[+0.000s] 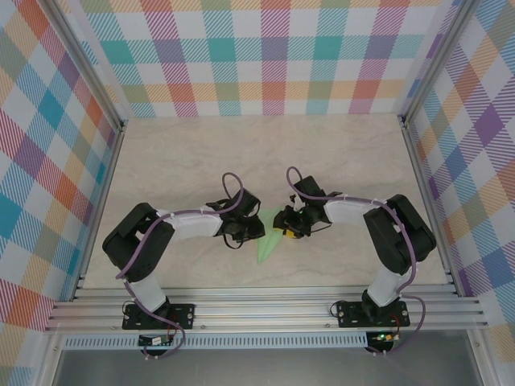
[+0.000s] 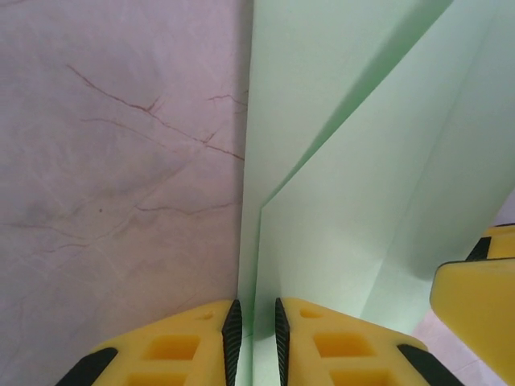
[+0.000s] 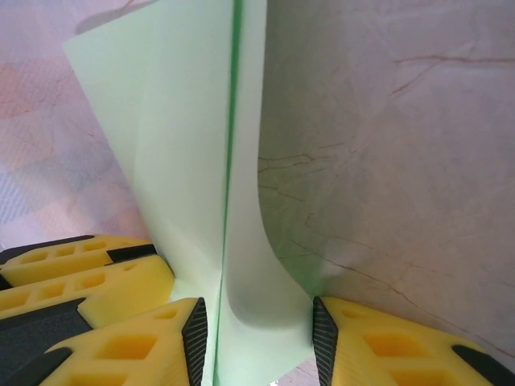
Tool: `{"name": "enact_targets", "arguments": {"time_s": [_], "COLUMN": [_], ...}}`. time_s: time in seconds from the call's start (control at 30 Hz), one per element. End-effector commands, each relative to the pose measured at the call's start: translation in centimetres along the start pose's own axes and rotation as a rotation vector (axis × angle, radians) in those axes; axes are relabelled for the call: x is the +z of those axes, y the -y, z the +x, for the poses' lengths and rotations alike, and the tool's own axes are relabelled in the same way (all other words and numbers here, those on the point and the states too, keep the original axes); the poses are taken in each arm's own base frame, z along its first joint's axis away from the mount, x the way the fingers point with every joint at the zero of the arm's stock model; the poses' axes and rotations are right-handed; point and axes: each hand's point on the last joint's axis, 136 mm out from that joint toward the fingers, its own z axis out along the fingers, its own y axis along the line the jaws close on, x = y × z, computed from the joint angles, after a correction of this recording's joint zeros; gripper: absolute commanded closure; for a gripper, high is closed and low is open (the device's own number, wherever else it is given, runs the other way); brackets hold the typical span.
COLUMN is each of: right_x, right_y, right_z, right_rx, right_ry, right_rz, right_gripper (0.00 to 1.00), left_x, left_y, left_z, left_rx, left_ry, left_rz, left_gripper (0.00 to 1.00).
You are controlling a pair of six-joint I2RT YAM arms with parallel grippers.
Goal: Fold a paper plane with a square sheet of paper (pick it up from the middle)
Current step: Turn over the paper at the center of the table.
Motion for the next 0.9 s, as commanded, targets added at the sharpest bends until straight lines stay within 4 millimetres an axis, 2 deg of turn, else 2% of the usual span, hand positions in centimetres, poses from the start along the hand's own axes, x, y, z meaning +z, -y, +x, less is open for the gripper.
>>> {"name": "enact_targets", "arguments": {"time_s": [0.0,0.3,0.4,0.6,0.87], "right_x": [-0.1,-0.1,-0.2,0.0,-0.3], "right_y": [-1.7,-2.8,-2.4,-2.5,-2.5], "right_z": [-0.2,0.1,0.2,1.0,1.0], "right_rx": [-0.009,0.011,0.029,0.027,0.034], "right_ry": [-0.003,0.009,0.034,0.054,0.085], "right_rz": [-0.063,-0.169,-0.152,-0.168,-0.177], "right_gripper": [0.58,0.52,0.5,0.49,0.5], "left_x": [0.7,0.4,0.4,0.1,0.0], "left_y": [-1.2,-2.6,-2.9,-3.4,-3.5], "left_z": [0.3,0.1,0.0,-0.3,-0.2], "left_rx": [-0.053,-0.116,-0.137,-0.164,-0.169], "left_ry": [-0.006,0.004,0.014,0.046,0.048], "left_rz": [0.002,-0.003,0.0,-0.005,-0.001], "left_gripper": [0.78,0.78,0.78,0.78,0.78]}}
